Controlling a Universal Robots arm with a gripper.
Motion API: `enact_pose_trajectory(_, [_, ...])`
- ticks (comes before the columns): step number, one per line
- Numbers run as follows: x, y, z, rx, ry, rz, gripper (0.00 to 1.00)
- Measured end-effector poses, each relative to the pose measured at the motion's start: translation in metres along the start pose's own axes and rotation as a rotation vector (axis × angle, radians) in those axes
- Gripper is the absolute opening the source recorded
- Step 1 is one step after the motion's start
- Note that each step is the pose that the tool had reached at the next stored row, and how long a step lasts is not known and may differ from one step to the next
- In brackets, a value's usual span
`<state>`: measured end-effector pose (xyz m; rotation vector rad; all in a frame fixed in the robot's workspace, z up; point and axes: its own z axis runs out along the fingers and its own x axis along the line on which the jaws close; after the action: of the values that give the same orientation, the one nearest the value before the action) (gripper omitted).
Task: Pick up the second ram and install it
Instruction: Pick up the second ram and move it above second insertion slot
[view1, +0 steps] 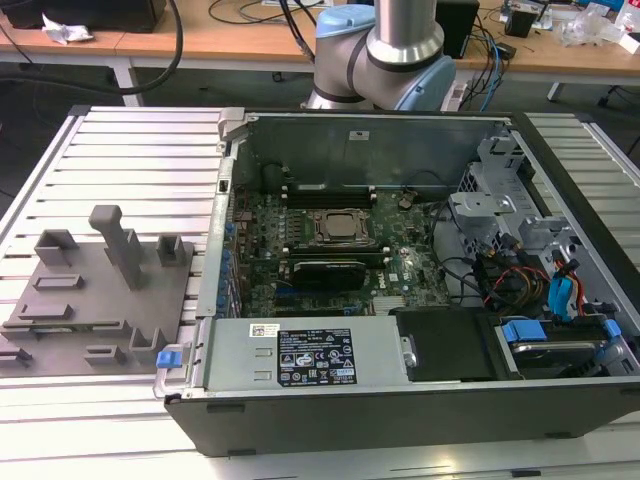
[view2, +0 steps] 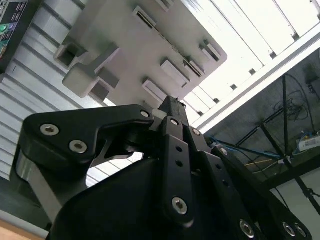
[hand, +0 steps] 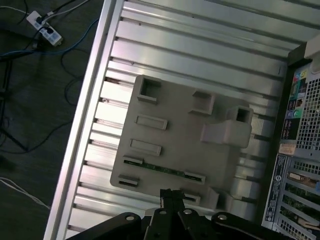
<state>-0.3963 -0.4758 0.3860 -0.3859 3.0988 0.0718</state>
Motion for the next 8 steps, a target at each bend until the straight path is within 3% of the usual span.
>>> enact_pose_trajectory(8, [0.0, 0.0, 0.0, -0.002, 0.0037, -0.087, 0.11])
